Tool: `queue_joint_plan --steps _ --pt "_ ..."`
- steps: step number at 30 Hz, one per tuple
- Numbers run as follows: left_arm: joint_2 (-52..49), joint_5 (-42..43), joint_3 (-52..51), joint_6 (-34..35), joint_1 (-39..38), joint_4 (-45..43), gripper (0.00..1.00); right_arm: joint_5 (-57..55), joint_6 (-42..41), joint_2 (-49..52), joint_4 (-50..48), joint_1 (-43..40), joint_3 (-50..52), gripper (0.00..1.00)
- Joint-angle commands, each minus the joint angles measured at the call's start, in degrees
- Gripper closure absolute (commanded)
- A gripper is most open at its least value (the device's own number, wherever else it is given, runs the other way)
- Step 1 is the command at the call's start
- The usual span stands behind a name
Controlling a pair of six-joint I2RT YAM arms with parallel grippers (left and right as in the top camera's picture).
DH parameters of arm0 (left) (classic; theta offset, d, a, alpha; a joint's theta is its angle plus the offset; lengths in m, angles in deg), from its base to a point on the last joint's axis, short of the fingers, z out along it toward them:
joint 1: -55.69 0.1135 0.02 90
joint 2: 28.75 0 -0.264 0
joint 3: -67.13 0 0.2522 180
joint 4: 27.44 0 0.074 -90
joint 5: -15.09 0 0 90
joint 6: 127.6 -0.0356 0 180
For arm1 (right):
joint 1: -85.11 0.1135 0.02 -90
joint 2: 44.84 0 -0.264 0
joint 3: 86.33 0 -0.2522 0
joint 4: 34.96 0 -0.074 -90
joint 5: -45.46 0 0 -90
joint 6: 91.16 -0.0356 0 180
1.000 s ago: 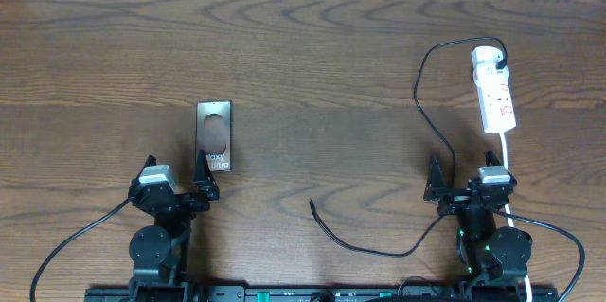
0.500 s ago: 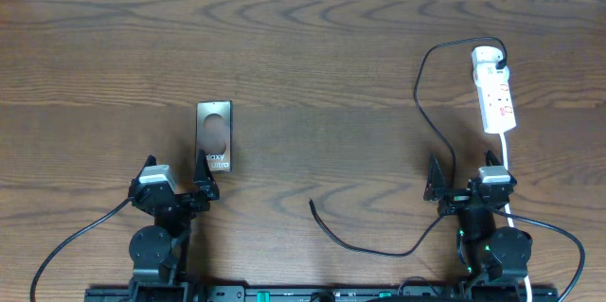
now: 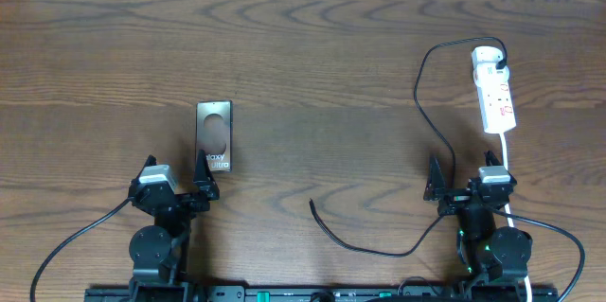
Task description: Plug charger to phone and switch on socket
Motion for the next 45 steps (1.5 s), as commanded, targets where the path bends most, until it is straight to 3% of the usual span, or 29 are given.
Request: queue_joint_plan --steps 1,25,32,35,39,45 --pt "0.0 -0.5 -1.0 -0.3 0.3 2.3 0.1 -0.5 0.4 0.3 0.3 0.3 0.1 0.01" --pt "0.0 -0.3 -0.9 -0.3 0.3 2.3 0.1 -0.5 0.4 0.3 0.2 0.3 0.1 0.01" --pt "-2.6 0.2 3.8 -0.3 0.3 2.6 0.1 -0.5 0.4 0.3 0.2 0.3 0.1 0.01" --pt "-8.7 2.4 9.1 -0.3 0.3 2.8 0.1 -0.5 0.4 0.3 0.2 0.3 0.1 0.01" --pt "-24.5 2.5 21.0 -0.3 0.3 6.3 0.1 -0.5 0.4 0.3 0.3 0.3 0.1 0.01" --pt "-48.6 4.7 43.3 -4.2 0.3 21.6 0.1 -0.5 0.4 0.3 0.3 0.3 0.1 0.01"
